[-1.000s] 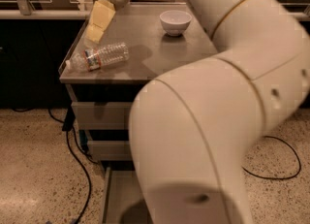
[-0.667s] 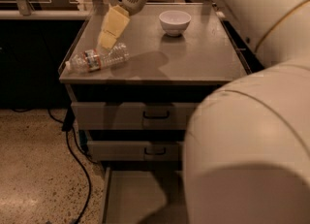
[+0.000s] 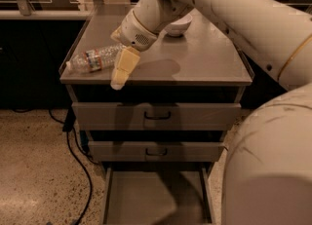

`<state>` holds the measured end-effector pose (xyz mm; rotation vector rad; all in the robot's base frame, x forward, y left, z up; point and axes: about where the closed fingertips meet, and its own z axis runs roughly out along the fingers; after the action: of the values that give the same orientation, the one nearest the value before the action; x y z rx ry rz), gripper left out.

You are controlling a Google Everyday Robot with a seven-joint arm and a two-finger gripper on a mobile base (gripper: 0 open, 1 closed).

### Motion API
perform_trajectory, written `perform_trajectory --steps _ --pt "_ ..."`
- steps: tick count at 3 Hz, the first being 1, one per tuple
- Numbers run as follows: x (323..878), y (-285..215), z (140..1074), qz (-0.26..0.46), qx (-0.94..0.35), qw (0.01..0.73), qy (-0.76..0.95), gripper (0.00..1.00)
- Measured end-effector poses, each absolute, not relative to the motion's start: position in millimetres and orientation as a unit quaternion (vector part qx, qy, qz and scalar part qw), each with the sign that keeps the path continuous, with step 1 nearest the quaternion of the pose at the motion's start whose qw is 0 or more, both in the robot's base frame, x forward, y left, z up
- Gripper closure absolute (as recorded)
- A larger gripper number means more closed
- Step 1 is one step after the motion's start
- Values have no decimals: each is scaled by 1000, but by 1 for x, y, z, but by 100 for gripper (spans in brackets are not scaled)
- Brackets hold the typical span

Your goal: Place water bottle into bottom drawer

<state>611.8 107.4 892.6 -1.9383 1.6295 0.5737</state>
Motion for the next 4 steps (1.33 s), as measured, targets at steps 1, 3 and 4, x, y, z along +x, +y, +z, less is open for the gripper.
perform_trajectory --steps 1,3,4 --pt "612 108 896 212 -719 269 605 0" --pt "637 131 900 210 -750 255 573 0" --pt "662 164 896 226 -774 249 537 0"
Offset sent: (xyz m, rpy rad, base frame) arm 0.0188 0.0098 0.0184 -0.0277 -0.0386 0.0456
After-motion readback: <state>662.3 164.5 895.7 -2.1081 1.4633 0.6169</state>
